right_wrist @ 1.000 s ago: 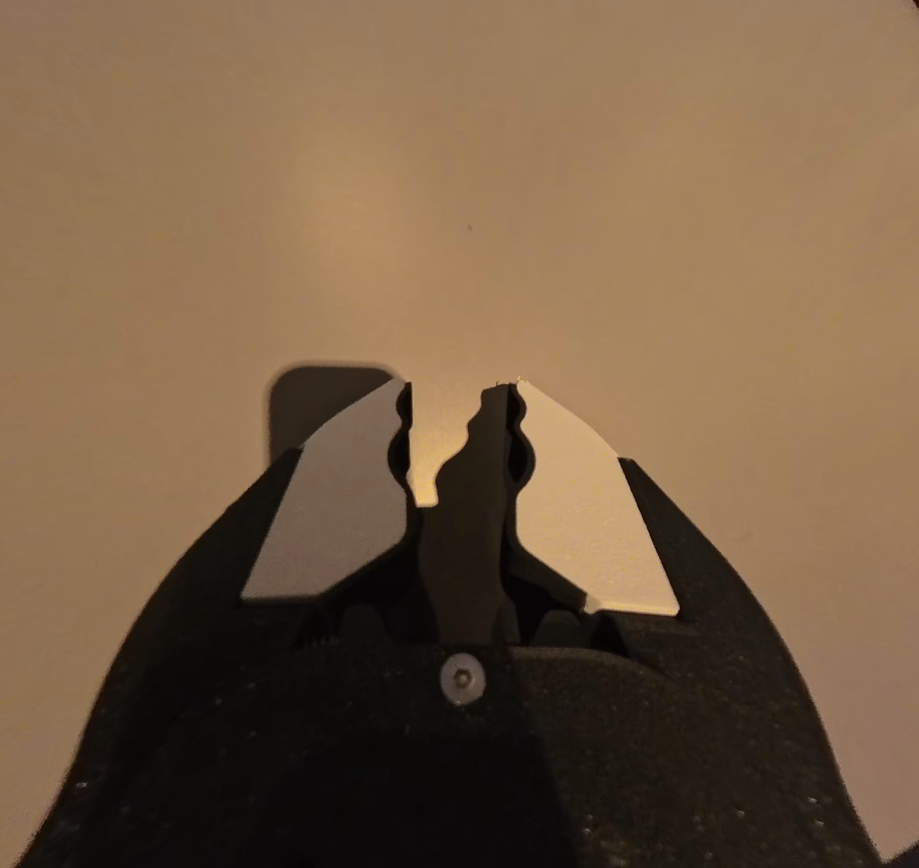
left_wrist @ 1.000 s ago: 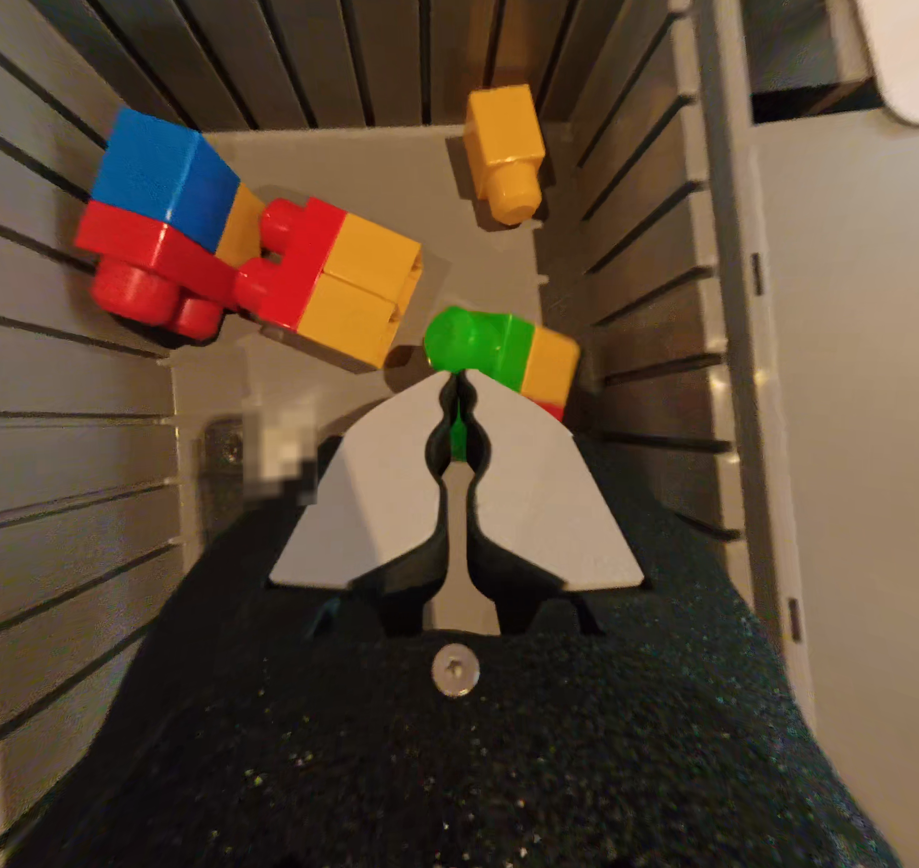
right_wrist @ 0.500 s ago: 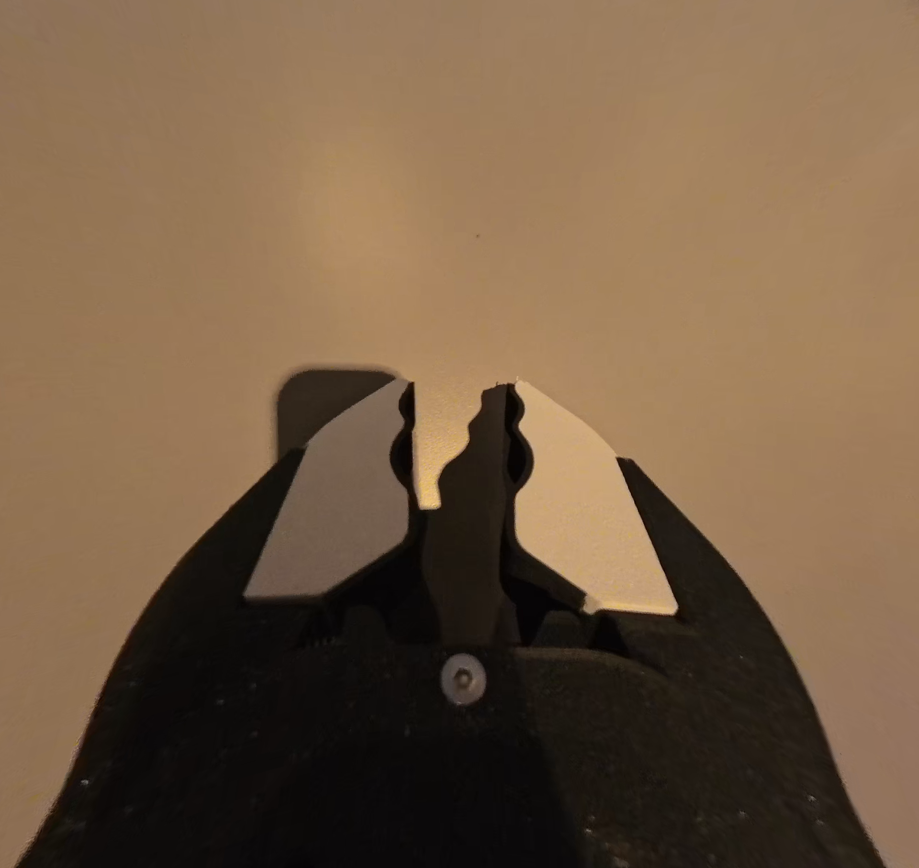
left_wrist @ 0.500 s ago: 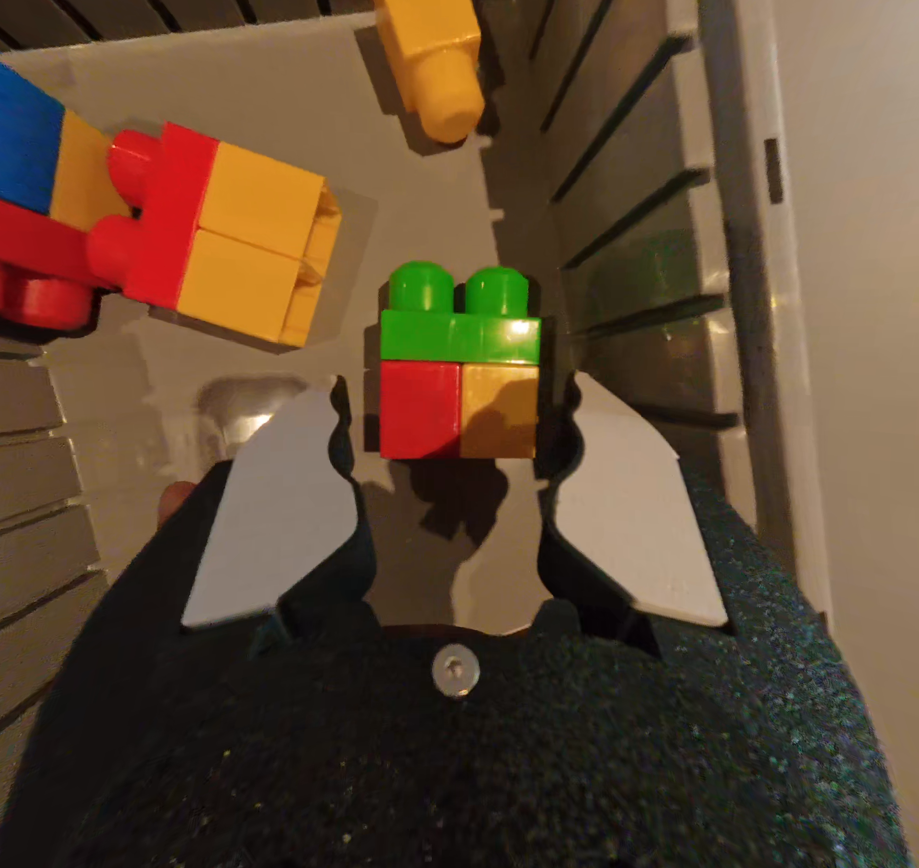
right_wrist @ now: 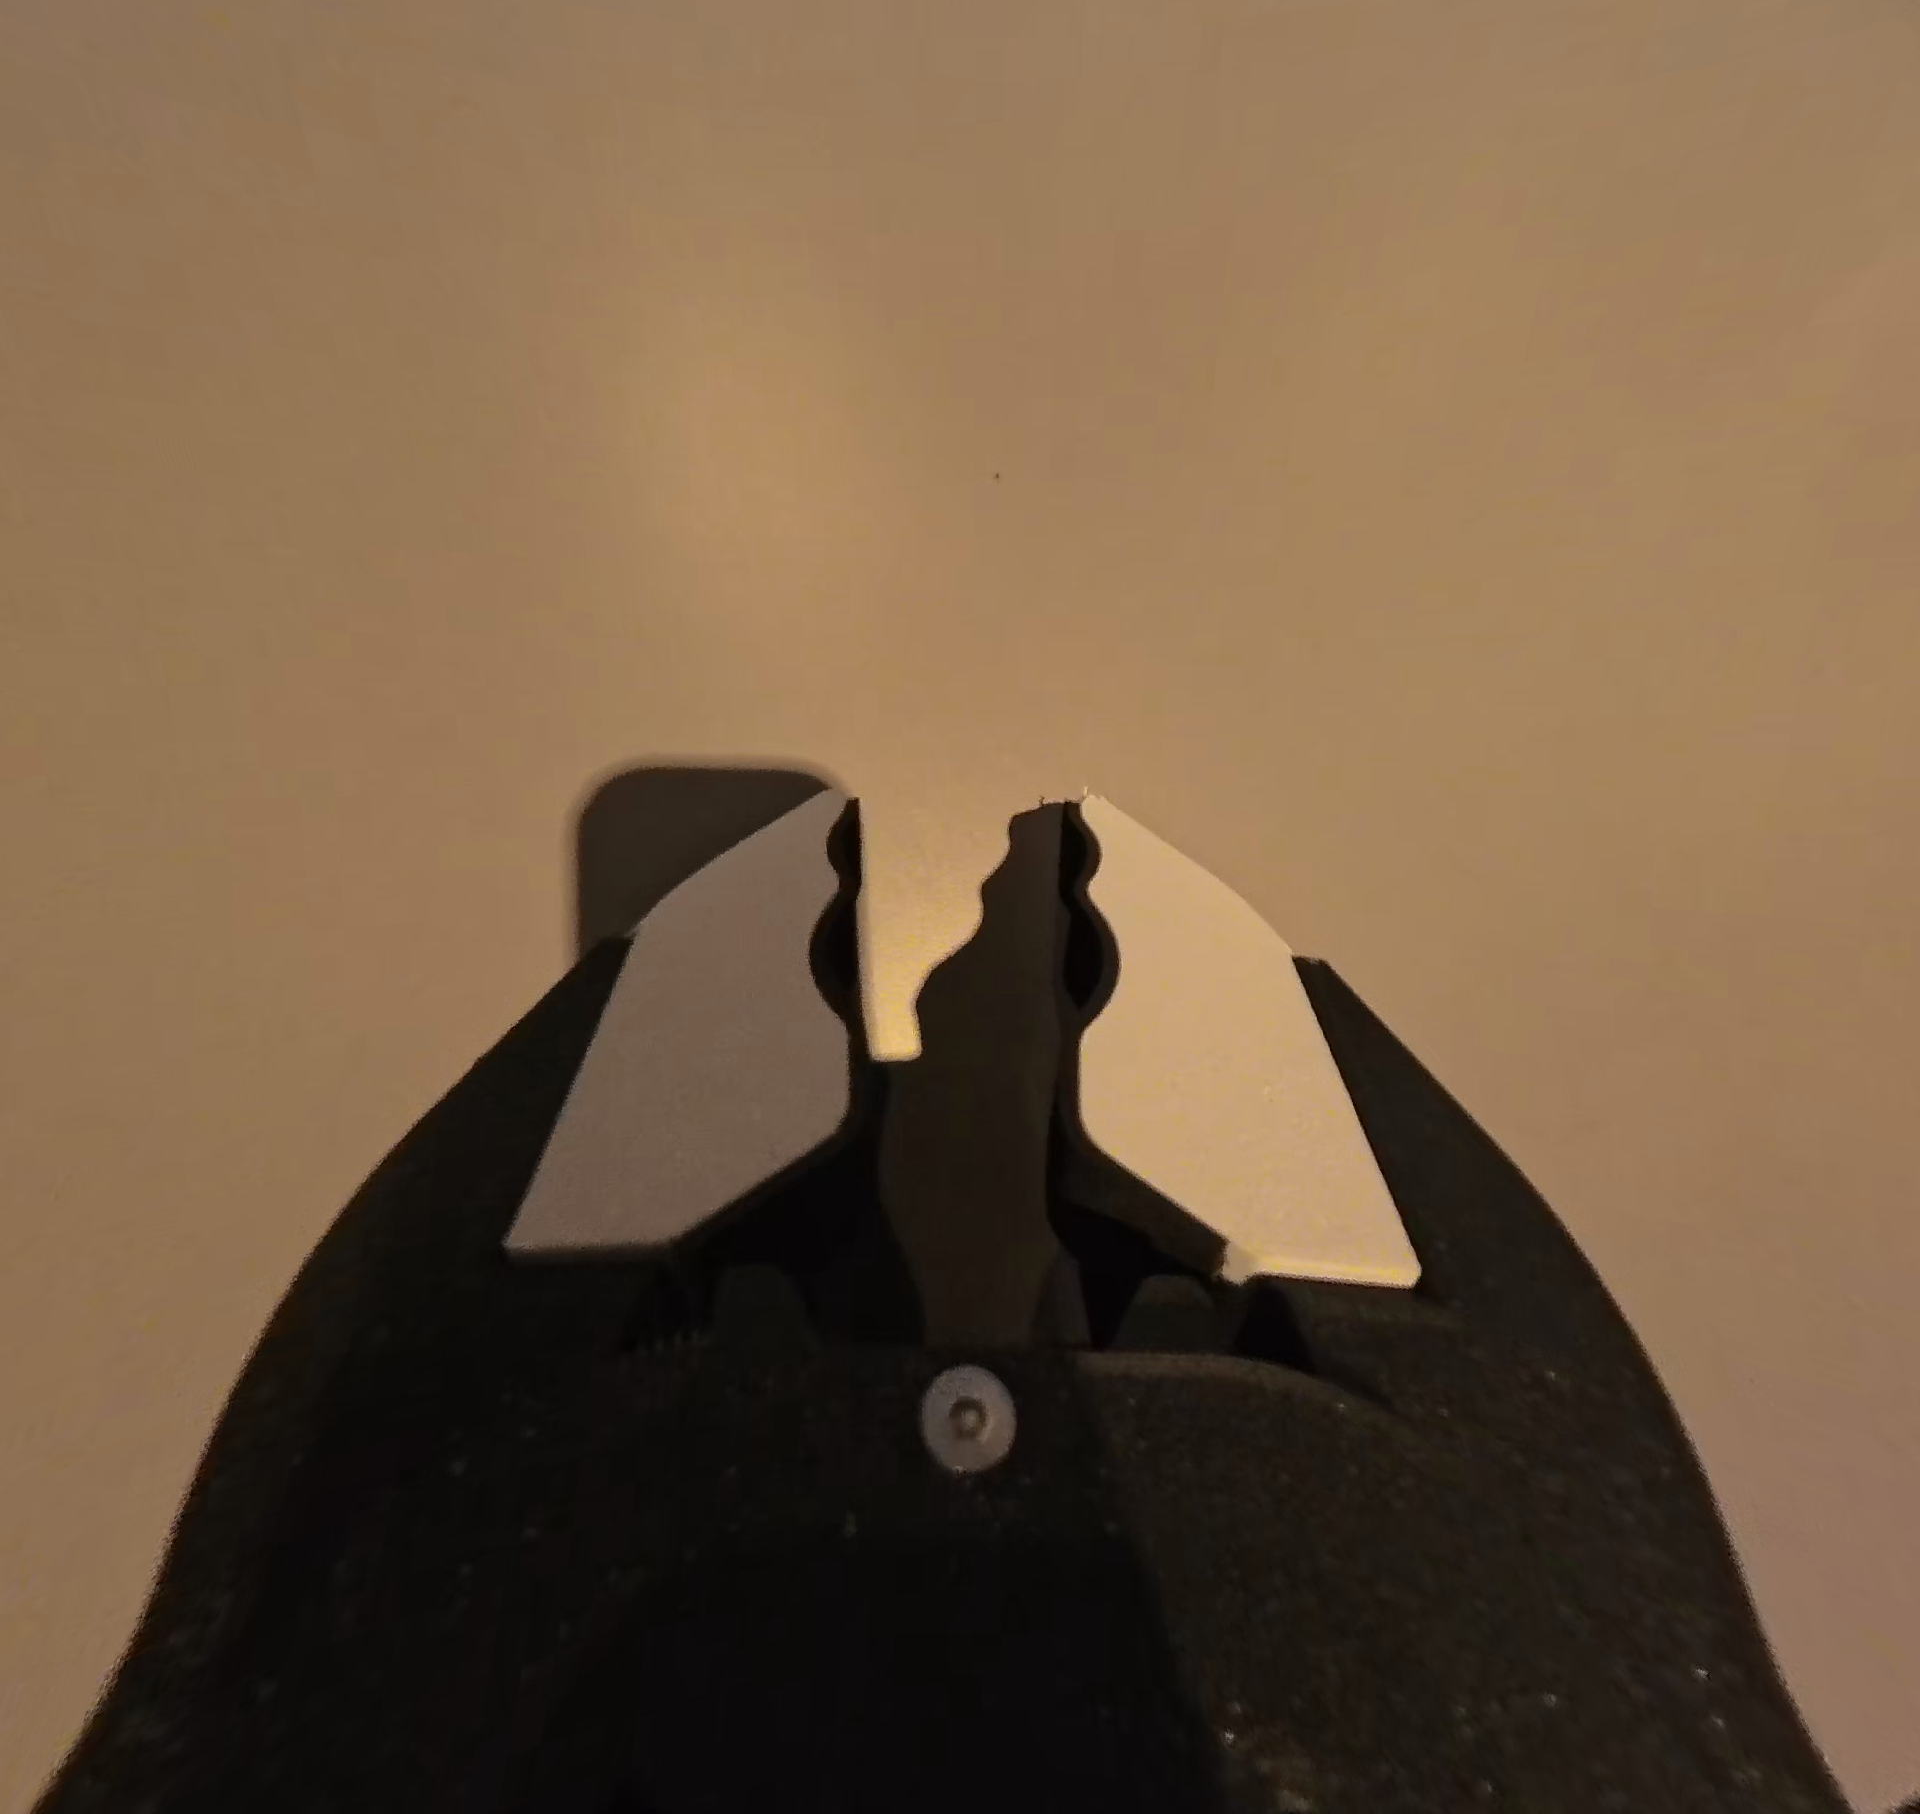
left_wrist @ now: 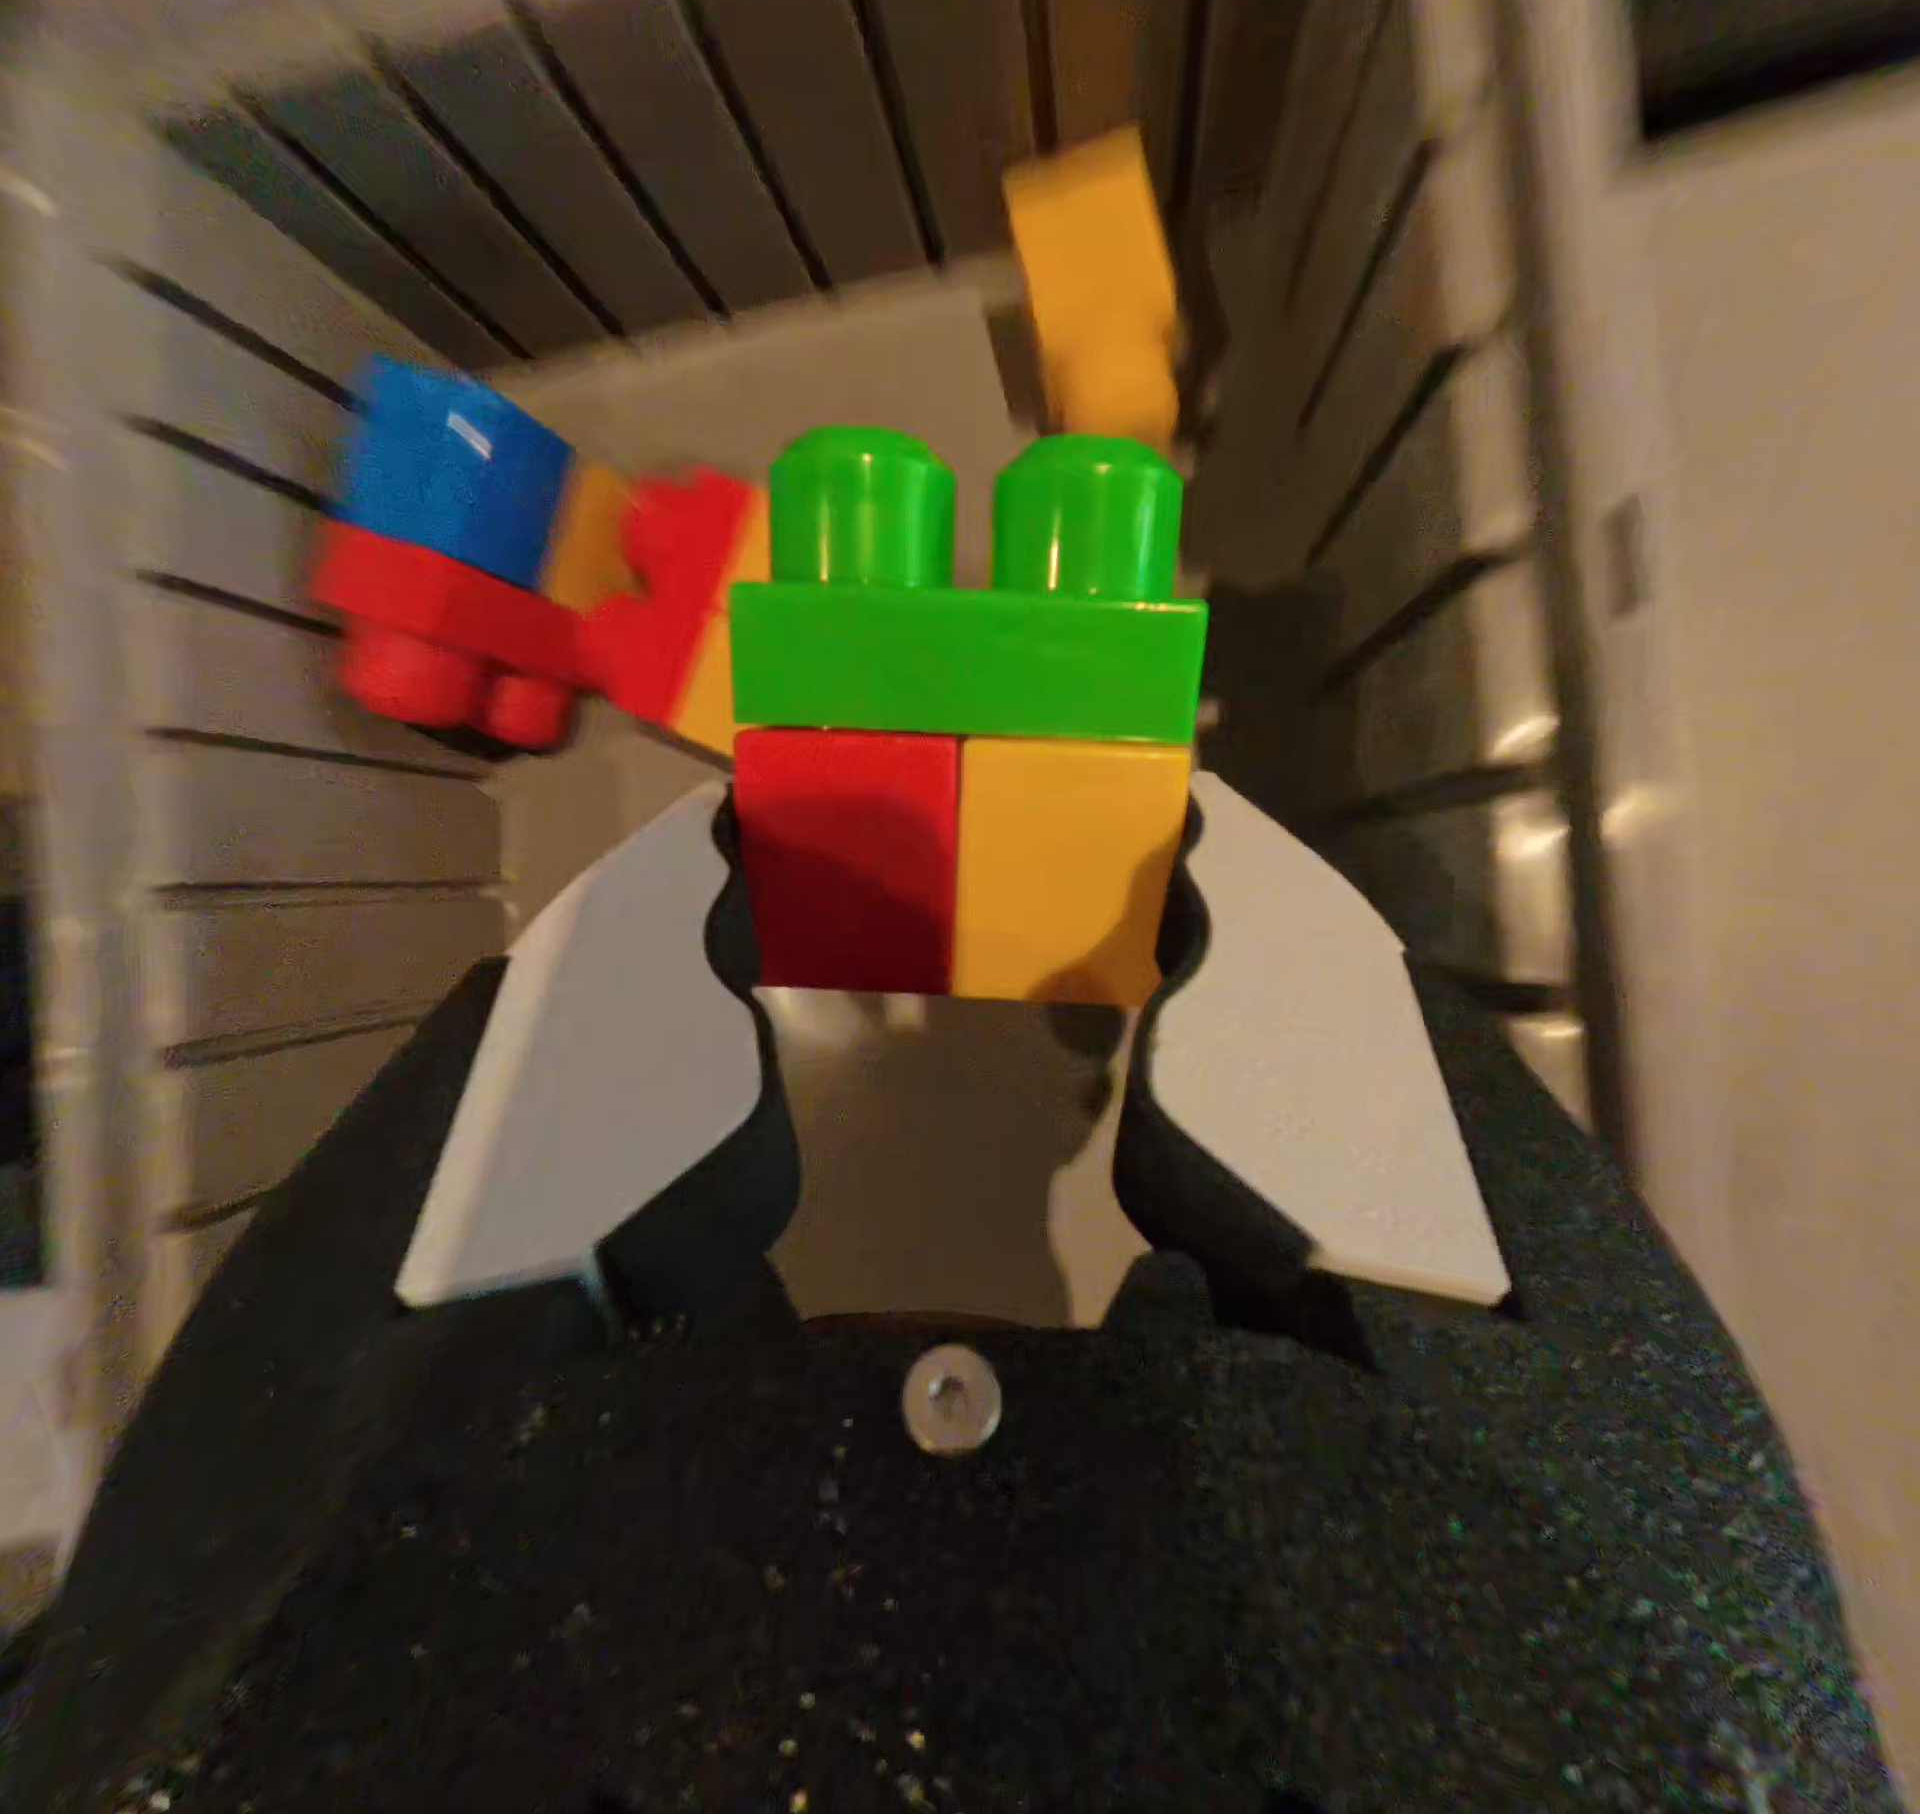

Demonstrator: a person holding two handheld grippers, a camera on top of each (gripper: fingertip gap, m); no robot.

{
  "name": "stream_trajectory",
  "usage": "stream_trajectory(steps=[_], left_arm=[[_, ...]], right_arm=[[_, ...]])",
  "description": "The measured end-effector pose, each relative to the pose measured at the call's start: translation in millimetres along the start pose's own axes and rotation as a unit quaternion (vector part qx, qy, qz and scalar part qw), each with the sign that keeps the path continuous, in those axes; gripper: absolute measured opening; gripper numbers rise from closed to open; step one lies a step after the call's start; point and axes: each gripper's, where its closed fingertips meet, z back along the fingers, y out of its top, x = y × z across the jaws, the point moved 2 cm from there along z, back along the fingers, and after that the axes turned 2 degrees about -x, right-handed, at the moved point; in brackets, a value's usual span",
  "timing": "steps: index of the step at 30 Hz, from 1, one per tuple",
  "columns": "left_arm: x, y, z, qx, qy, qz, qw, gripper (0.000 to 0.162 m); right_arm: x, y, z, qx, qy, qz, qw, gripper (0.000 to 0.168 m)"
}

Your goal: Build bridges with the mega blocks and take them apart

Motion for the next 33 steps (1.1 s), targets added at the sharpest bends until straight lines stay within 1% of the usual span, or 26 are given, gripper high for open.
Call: stream_trajectory(steps=[1,3,4,6,7,8,9,10,12,14,16,18,20,22,24,26,28,31,33], left_arm=[[-1.0,15.7,22.1,0.056,0.01,0.013,0.998,0.075],[16.4,46.9,74.0,0.175,0.021,0.003,0.984,0.075],[36.6,60.1,100.9,0.234,0.019,-0.014,0.972,0.075],[98.9,75.7,145.4,0.336,-0.013,-0.06,0.94,0.075],[136.3,76.8,159.2,0.375,-0.03,-0.086,0.923,0.075],[176.8,73.5,165.6,0.403,-0.05,-0.115,0.907,0.075],[218.2,66.1,164.5,0.419,-0.069,-0.143,0.894,0.075],[257.6,56.3,158.0,0.429,-0.082,-0.163,0.885,0.075],[330.3,32.1,137.4,0.436,-0.118,-0.188,0.872,0.075],[383.9,8.2,119.4,0.43,-0.14,-0.213,0.866,0.075],[419.8,-9.4,113.1,0.411,-0.147,-0.255,0.863,0.075],[441.2,-20.9,113.7,0.414,-0.117,-0.316,0.846,0.077],[454.5,-28.6,113.1,0.419,-0.085,-0.375,0.823,0.076],[464.5,-34.2,113.2,0.43,-0.066,-0.416,0.799,0.075],[470.7,-39.8,109.1,0.424,-0.049,-0.446,0.786,0.076],[477.2,-44.3,111.1,0.434,-0.043,-0.467,0.769,0.076],[481.5,-46.7,113.3,0.437,-0.038,-0.477,0.762,0.075],[481.0,-45.9,111.7,0.431,-0.033,-0.478,0.765,0.075],[481.2,-45.2,112.6,0.429,-0.056,-0.46,0.775,0.076]], right_arm=[[0.2,0.0,-0.1,0.0,0.001,-0.001,1.0,0.037],[1.7,0.6,-1.1,0.002,0.001,-0.007,1.0,0.037],[3.2,1.4,-2.2,0.003,0.0,-0.011,1.0,0.037],[8.7,6.8,-4.3,0.018,-0.006,-0.03,0.999,0.04],[12.2,12.1,-4.4,0.035,-0.006,-0.046,0.998,0.041],[15.9,18.8,-3.1,0.058,-0.002,-0.067,0.996,0.043],[20.3,26.6,-0.4,0.087,0.002,-0.09,0.992,0.044],[25.1,35.0,4.5,0.122,0.01,-0.116,0.986,0.049],[35.9,49.7,20.4,0.204,0.029,-0.17,0.964,0.055],[46.6,55.4,40.1,0.277,0.05,-0.219,0.934,0.058],[51.8,51.6,53.2,0.312,0.077,-0.246,0.915,0.065],[51.5,46.8,58.7,0.317,0.104,-0.253,0.908,0.073],[51.5,44.4,60.2,0.316,0.113,-0.252,0.908,0.078],[50.0,46.1,60.4,0.319,0.118,-0.245,0.908,0.081],[45.1,48.1,57.3,0.311,0.124,-0.238,0.912,0.081],[41.5,46.9,51.2,0.292,0.113,-0.225,0.923,0.069],[36.9,46.1,48.7,0.282,0.109,-0.209,0.93,0.056],[35.1,46.7,49.5,0.279,0.103,-0.205,0.932,0.037],[35.6,49.0,51.4,0.286,0.1,-0.213,0.929,0.037]])
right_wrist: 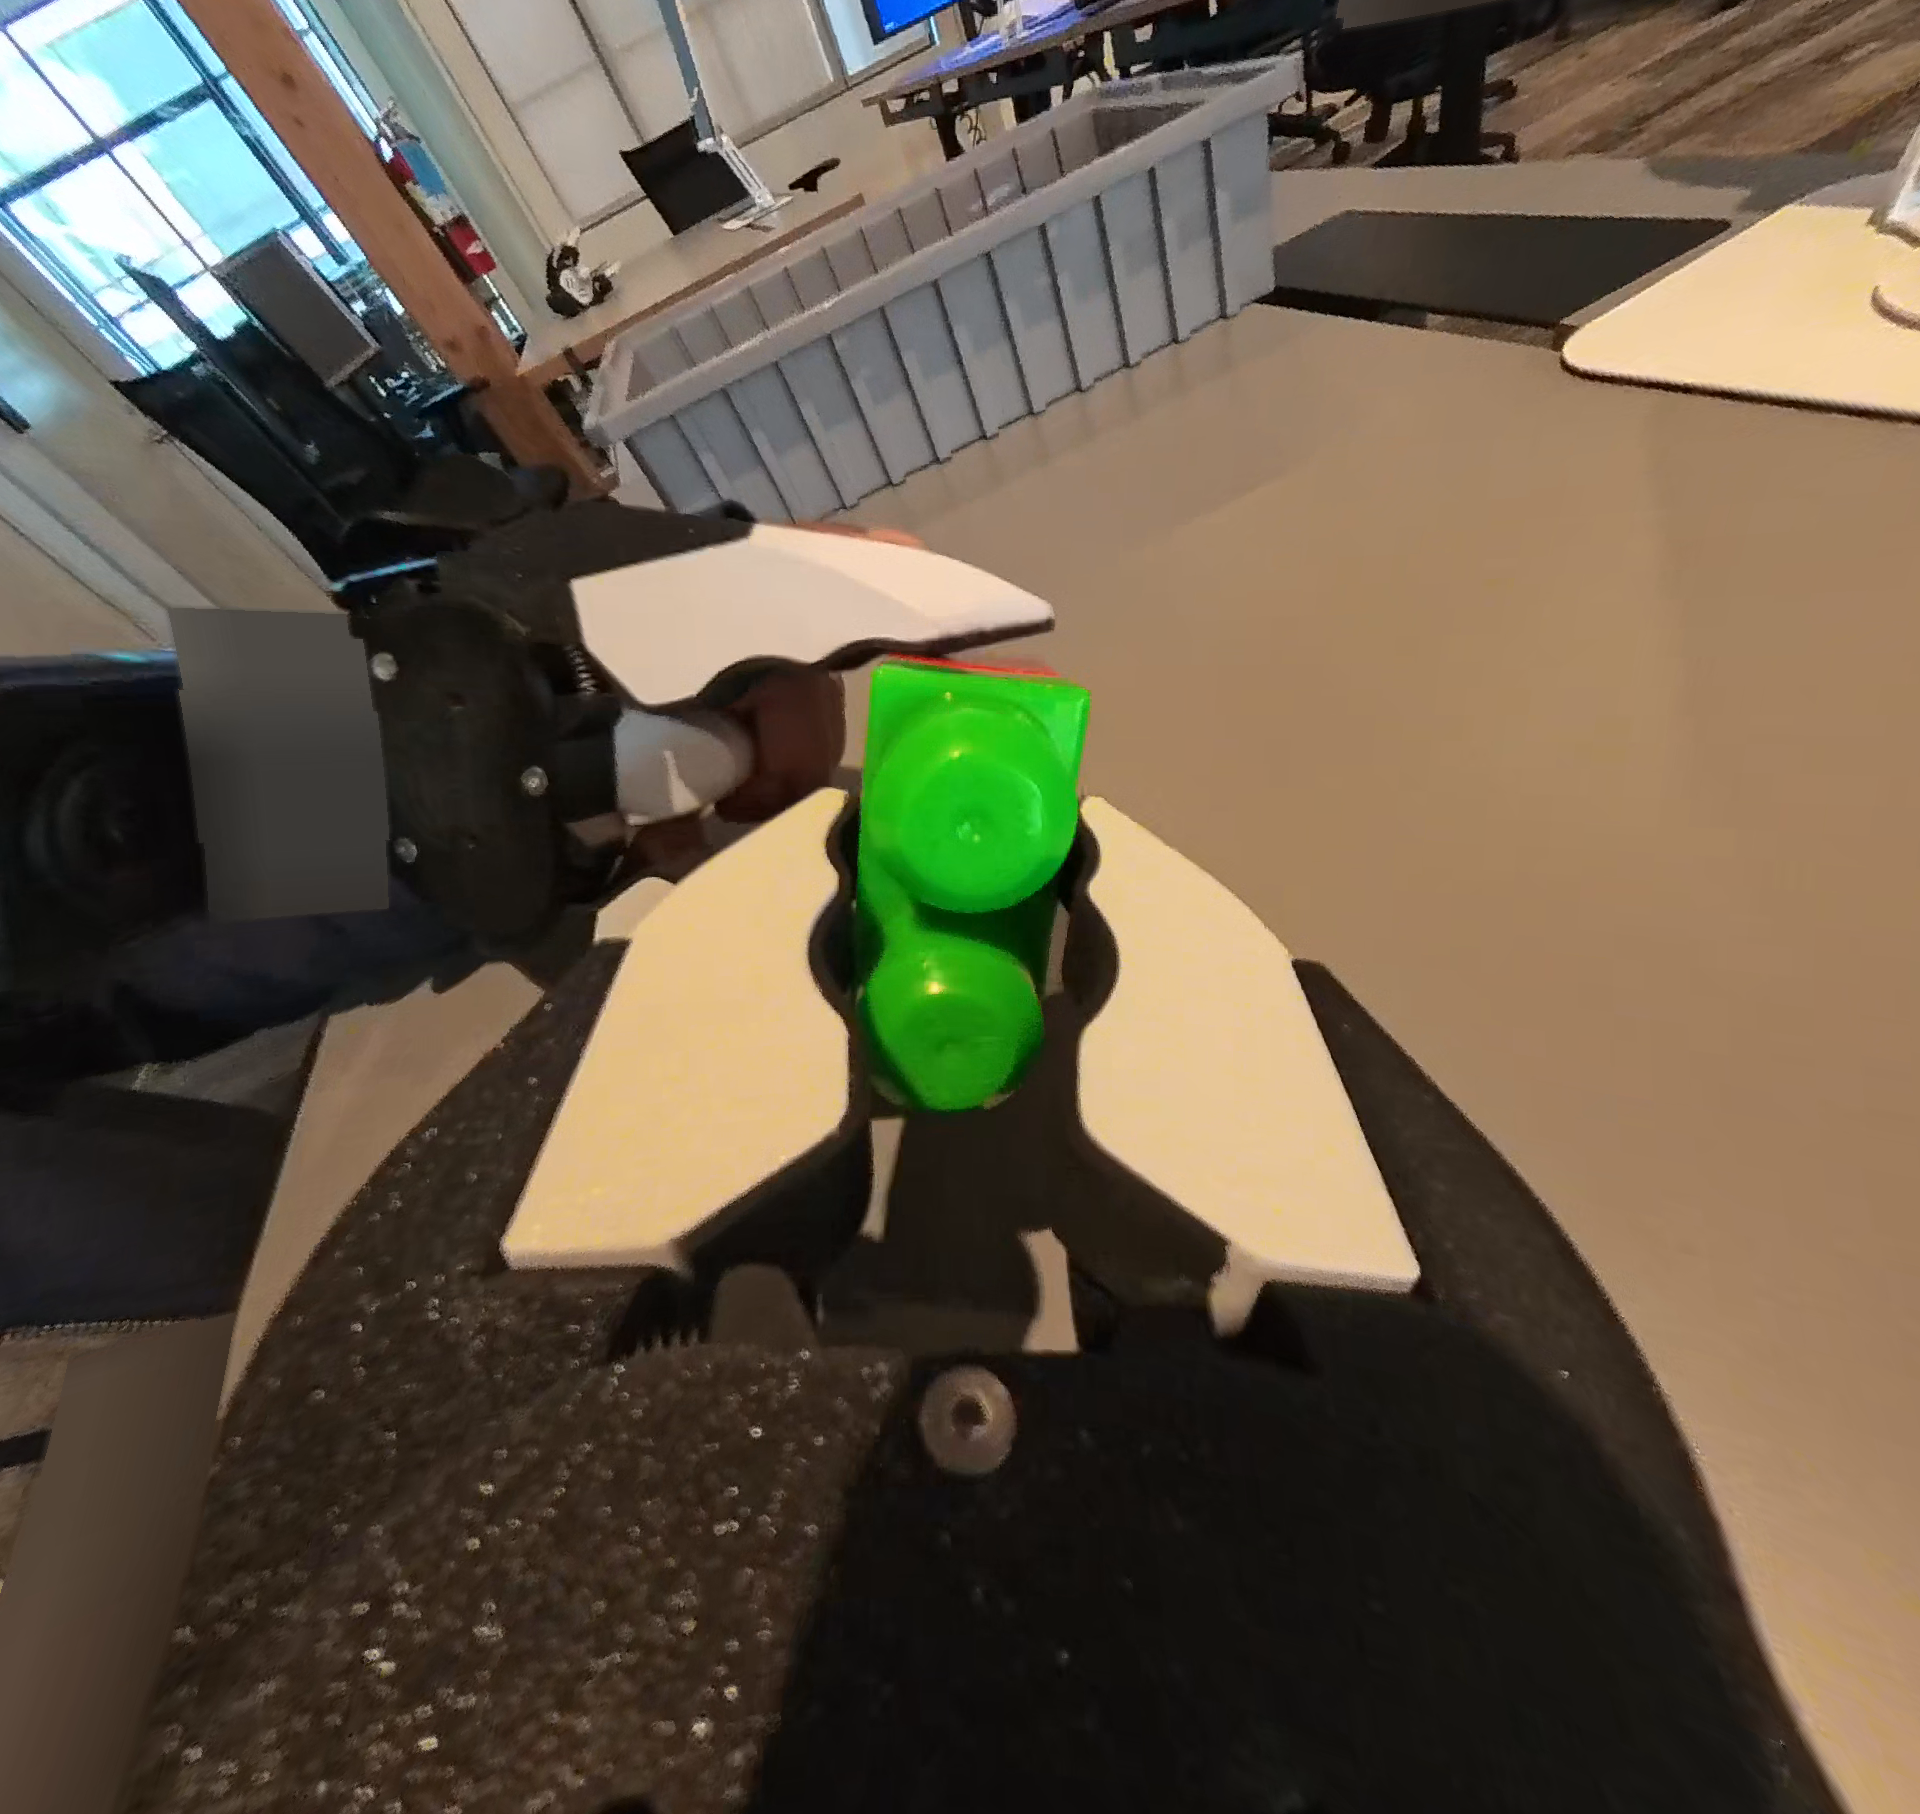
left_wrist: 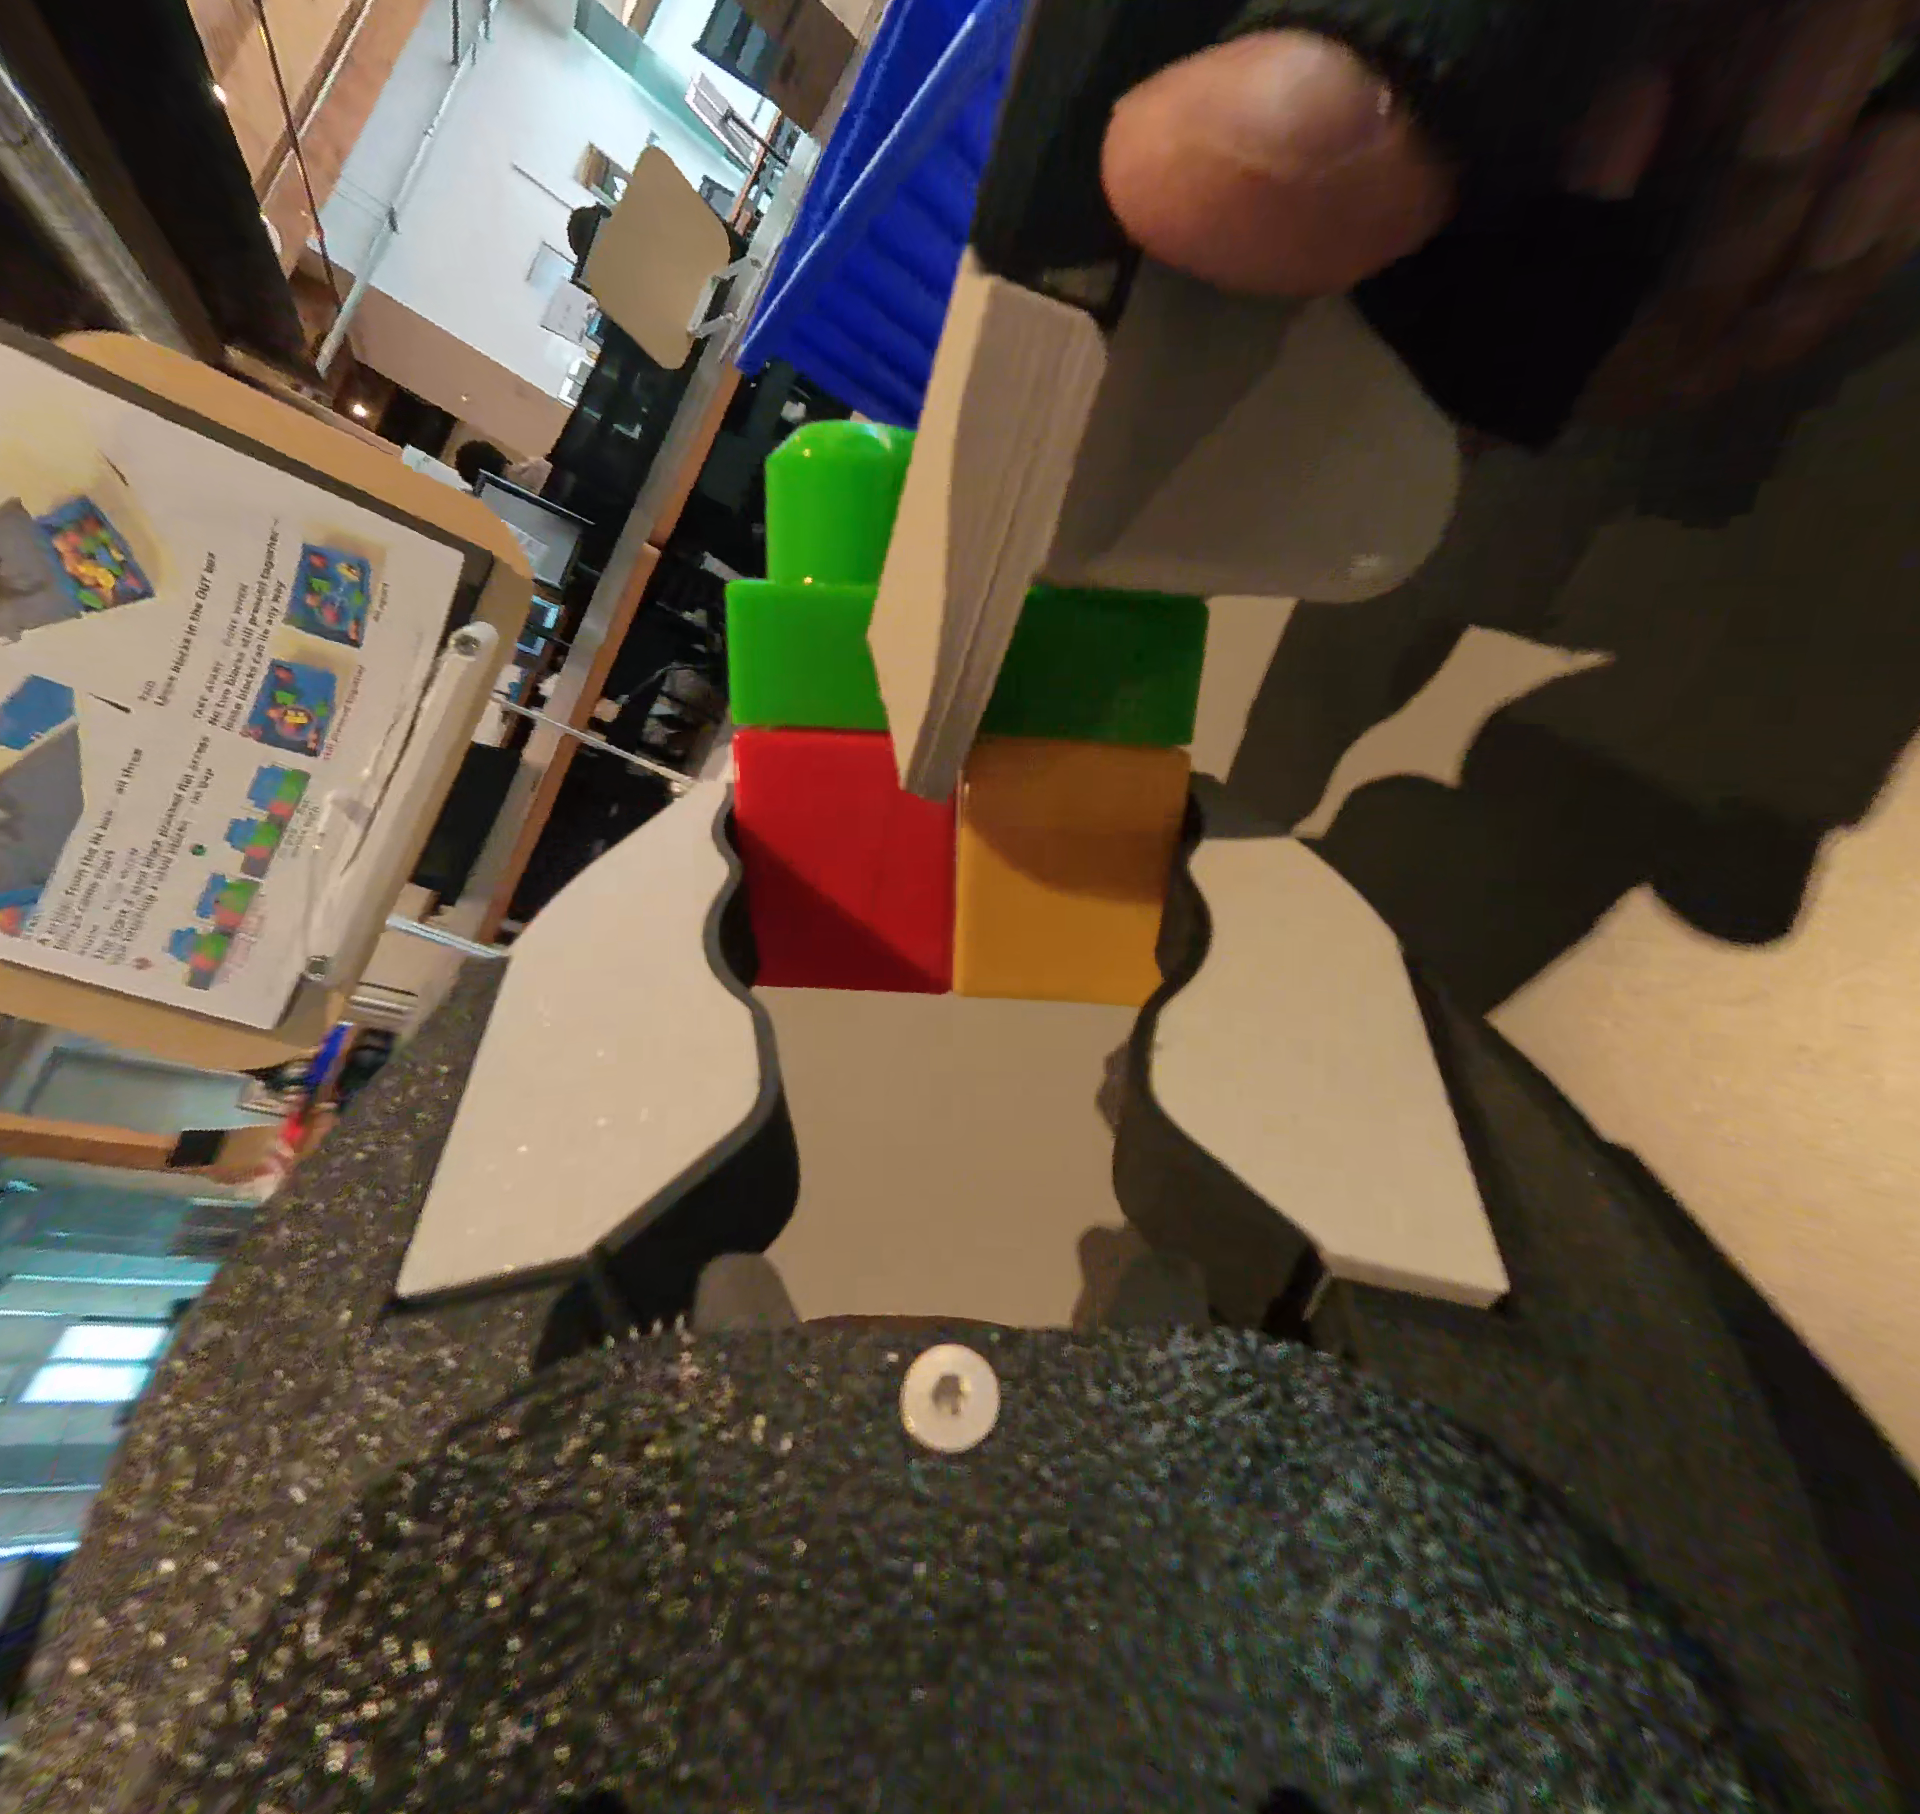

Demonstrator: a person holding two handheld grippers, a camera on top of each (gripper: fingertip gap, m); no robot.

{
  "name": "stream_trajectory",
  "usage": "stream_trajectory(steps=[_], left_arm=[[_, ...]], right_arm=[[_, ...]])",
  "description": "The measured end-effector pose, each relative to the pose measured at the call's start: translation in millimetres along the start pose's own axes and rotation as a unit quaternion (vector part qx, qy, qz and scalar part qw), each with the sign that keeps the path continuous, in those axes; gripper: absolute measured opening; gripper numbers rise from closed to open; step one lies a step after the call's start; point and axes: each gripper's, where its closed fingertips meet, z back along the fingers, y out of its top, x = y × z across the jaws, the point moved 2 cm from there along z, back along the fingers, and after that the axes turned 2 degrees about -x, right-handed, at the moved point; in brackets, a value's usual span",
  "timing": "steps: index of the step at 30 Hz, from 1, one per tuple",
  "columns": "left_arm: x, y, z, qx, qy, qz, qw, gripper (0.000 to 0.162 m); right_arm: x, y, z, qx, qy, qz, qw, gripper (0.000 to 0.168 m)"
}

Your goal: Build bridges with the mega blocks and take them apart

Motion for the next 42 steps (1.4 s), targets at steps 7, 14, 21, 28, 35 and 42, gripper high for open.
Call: stream_trajectory(steps=[7,14,21,28,35,42], left_arm=[[0.0,1.1,-1.7,0.016,-0.031,0.085,0.996,0.076],[-2.1,-5.2,-5.8,-0.018,-0.005,0.075,0.997,0.075],[-1.0,2.6,-1.3,0.017,-0.027,0.096,0.995,0.075],[0.4,1.7,-2.4,0.028,-0.048,0.11,0.992,0.075],[-5.6,-17.5,-5.3,-0.007,-0.04,0.126,0.991,0.075],[-4.3,-17.9,-6.2,-0.015,-0.048,0.129,0.99,0.074]], right_arm=[[-0.7,7.0,0.2,0.032,-0.007,-0.015,0.999,0.036],[-2.0,9.1,-3.6,0.016,-0.108,0.092,0.99,0.036],[-1.8,11.4,1.5,0.058,-0.01,-0.033,0.998,0.036],[0.3,10.3,1.7,0.056,-0.012,-0.045,0.997,0.036],[-12.4,28.9,14.4,0.042,-0.147,0.171,0.973,0.036],[10.5,75.1,72.3,0.12,-0.265,0.192,0.937,0.036]])
